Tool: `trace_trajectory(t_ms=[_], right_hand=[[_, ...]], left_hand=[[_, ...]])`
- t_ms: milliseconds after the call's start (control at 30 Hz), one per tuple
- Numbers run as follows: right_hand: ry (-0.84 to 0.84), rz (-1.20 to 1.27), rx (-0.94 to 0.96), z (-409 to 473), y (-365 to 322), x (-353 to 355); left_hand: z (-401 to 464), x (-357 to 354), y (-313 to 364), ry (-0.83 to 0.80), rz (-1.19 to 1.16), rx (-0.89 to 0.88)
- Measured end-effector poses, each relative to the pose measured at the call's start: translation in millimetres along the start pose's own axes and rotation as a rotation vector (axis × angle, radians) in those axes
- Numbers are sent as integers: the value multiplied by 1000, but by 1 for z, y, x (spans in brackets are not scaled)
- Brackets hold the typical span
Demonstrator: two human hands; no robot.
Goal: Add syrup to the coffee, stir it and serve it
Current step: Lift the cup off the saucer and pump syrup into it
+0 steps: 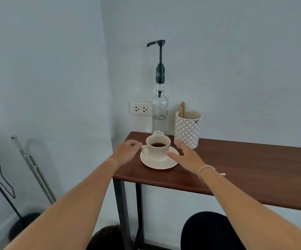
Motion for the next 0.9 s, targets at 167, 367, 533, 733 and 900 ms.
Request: trace_trajectory(t_ms=[167,367,533,733,900], right_hand=[[-13,-23,6,16,6,-8],[-69,40,38,35,14,-14],[-119,81,95,47,22,-16],[-124,153,110,55,27,-21],[-132,149,120,59,28,-20]], left_hand=[[10,-12,-9,-29,-193,60],[22,-28,-9,-65,-353,146],[27,-39,-9,-88,-478,169],[29,-40,-13,-94,-513,172],[28,-40,-10,-83,-509,169]])
Point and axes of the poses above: each hand's wrist, its own z-axis towards the middle knuckle, its own x-axis out of the back of the hand, y = z × x, the point moved 4 cm from there along z, towards the middle knuckle, and after that the axes turned 4 degrees about -y, right-handed, at the moved point
